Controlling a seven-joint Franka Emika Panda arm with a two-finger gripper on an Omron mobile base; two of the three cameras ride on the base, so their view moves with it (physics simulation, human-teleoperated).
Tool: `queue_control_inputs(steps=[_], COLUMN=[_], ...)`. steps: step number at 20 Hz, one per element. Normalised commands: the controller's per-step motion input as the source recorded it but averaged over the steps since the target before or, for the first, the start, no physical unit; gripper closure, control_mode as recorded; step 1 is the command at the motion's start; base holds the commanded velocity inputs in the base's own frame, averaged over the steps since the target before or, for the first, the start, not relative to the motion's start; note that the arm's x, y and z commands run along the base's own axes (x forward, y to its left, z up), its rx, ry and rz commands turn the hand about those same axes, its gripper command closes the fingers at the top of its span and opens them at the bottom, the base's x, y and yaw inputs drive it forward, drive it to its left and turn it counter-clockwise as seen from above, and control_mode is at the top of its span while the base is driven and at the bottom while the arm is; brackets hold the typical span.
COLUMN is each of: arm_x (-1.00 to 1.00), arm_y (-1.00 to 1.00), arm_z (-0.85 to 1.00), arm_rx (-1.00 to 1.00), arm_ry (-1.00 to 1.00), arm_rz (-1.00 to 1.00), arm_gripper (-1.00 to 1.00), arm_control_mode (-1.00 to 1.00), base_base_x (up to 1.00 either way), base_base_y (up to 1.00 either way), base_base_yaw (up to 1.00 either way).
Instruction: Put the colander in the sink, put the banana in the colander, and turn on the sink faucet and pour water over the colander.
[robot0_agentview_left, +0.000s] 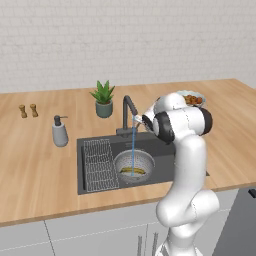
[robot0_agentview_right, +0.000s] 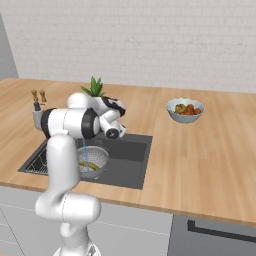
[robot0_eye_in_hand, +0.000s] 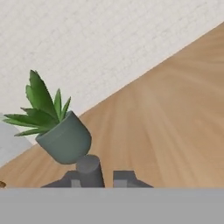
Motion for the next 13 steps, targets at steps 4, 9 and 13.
queue_control_inputs(steps=[4,9,13], arm_x=[-0.47,-0.6,-0.45], arm_y=[-0.78,-0.87,-0.85], arm_z=[0.2,0.81,1.0], arm_rx=[0.22,0.21,0.18], arm_ry=[0.0,-0.03,-0.04], arm_rz=[0.0,-0.05,-0.07], arm_gripper=[1.0,1.0,1.0], arm_control_mode=[-1.0,-1.0,-1.0], base_base_x=[0.0,0.0,0.0], base_base_y=[0.0,0.0,0.0], base_base_yaw=[0.0,0.0,0.0])
